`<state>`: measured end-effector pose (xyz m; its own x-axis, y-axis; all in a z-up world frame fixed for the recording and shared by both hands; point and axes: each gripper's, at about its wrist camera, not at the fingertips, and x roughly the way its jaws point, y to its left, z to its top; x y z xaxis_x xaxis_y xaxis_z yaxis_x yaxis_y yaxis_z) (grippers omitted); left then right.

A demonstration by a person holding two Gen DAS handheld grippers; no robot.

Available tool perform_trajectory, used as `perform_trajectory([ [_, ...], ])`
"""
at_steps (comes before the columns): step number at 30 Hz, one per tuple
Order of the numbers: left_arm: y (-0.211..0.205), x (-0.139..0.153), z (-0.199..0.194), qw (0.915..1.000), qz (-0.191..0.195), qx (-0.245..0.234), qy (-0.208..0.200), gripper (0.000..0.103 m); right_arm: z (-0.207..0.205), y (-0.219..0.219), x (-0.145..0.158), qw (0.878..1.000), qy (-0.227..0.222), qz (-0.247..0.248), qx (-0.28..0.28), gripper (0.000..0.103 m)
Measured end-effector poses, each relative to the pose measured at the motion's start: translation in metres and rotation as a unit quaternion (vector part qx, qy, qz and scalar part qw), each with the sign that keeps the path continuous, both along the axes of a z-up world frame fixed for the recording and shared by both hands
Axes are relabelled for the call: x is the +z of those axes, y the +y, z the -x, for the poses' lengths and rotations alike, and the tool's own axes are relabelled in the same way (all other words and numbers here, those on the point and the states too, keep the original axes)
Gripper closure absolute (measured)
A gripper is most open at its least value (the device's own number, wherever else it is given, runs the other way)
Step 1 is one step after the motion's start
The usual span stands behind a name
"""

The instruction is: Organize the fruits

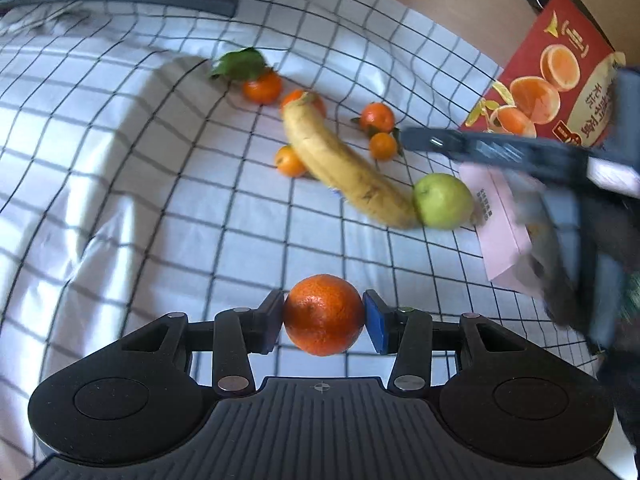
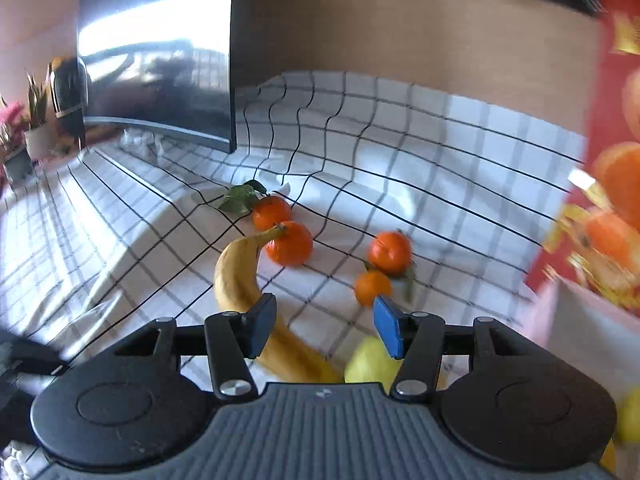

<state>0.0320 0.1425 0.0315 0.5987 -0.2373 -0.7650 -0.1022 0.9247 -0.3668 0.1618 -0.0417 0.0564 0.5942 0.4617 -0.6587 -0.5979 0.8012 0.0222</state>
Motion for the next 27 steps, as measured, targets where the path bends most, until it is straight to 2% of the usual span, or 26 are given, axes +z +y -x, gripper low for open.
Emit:
perform_trajectory([
  [2,0.009,-0.001,0.009,0.9999,0.005,0.011,-0.002,0.055,-0.020,0.016,-0.007,1.000,0.029,-0.004,0.012,0.049],
  [5,0.028,-0.002,0.020,0.9993,0.012,0.036,-0.002,0.055,-0.034,0.027,-0.010,0.993,0.092,-0.060,0.042,0.049],
  [7,0.037,-0.003,0.022,0.9987,0.016,0.047,0.002,0.055,-0.032,0.035,-0.012,0.988,0.111,-0.084,0.068,0.049],
  [8,0.041,-0.004,0.022,0.9985,0.017,0.051,0.003,0.055,-0.028,0.043,-0.016,0.987,0.115,-0.080,0.082,0.049],
  [10,0.046,-0.006,0.020,0.9982,0.016,0.057,0.006,0.055,-0.021,0.059,-0.022,0.988,0.104,-0.043,0.102,0.048],
  [12,0.050,-0.006,0.019,0.9980,0.019,0.060,0.008,0.055,-0.010,0.069,-0.026,0.992,0.058,-0.005,0.108,0.048],
  [14,0.052,-0.007,0.016,0.9978,0.022,0.062,0.009,0.055,-0.006,0.075,-0.029,0.993,0.040,0.019,0.111,0.053],
  [16,0.055,-0.007,0.016,0.9975,0.024,0.066,0.008,0.055,-0.004,0.078,-0.032,0.993,0.025,0.036,0.111,0.066],
  [18,0.055,-0.006,0.016,0.9972,0.024,0.070,0.008,0.055,-0.003,0.078,-0.032,0.992,0.015,0.045,0.118,0.069],
  [19,0.056,-0.006,0.016,0.9971,0.024,0.072,0.007,0.055,0.001,0.075,-0.030,0.992,0.014,0.043,0.118,0.075],
  [20,0.056,-0.006,0.016,0.9970,0.024,0.074,0.007,0.055,0.005,0.072,-0.026,0.992,0.011,0.038,0.123,0.094],
  [21,0.057,-0.006,0.016,0.9968,0.025,0.076,0.007,0.055,0.011,0.070,-0.022,0.991,0.003,0.034,0.130,0.101],
  [24,0.058,-0.010,0.015,0.9962,0.027,0.082,0.013,0.055,0.035,0.067,-0.009,0.985,-0.010,0.030,0.171,0.101],
  [27,0.058,-0.014,0.014,0.9953,0.035,0.088,0.020,0.055,0.052,0.073,-0.014,0.978,-0.018,0.049,0.200,0.101],
])
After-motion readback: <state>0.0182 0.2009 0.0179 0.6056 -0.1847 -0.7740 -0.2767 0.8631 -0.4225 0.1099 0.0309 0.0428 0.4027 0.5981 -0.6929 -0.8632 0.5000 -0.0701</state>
